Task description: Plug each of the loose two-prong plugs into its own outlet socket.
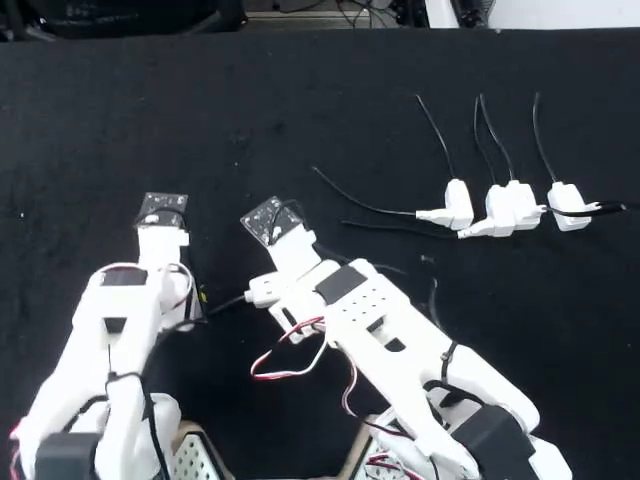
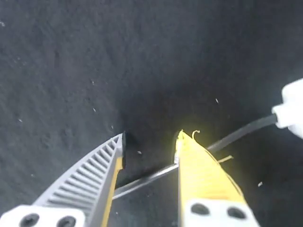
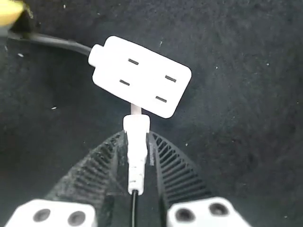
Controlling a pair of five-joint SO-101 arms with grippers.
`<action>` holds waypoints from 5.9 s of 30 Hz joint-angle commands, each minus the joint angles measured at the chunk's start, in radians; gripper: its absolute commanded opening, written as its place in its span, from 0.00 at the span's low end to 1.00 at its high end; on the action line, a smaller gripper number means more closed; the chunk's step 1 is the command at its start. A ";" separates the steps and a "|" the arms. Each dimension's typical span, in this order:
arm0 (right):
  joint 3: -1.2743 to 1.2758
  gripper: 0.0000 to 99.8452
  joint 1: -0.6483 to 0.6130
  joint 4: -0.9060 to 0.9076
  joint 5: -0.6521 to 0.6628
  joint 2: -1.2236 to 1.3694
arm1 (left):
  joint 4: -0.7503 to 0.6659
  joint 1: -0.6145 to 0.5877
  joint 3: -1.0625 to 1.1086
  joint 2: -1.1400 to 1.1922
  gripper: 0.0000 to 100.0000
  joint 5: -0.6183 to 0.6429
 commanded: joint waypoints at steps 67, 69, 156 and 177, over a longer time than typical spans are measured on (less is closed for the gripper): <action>-1.429 0.01 0.061 0.884 0.201 0.903 | 0.043 0.047 0.220 -0.384 0.19 -0.011; -1.411 0.01 0.063 0.884 0.203 0.903 | 0.043 0.047 0.220 -0.384 0.19 -0.011; -1.349 0.01 0.091 0.839 0.094 0.955 | 0.043 0.047 0.219 -0.384 0.19 -0.012; -1.463 0.01 0.081 0.882 0.018 1.009 | 0.043 0.047 0.219 -0.384 0.19 -0.012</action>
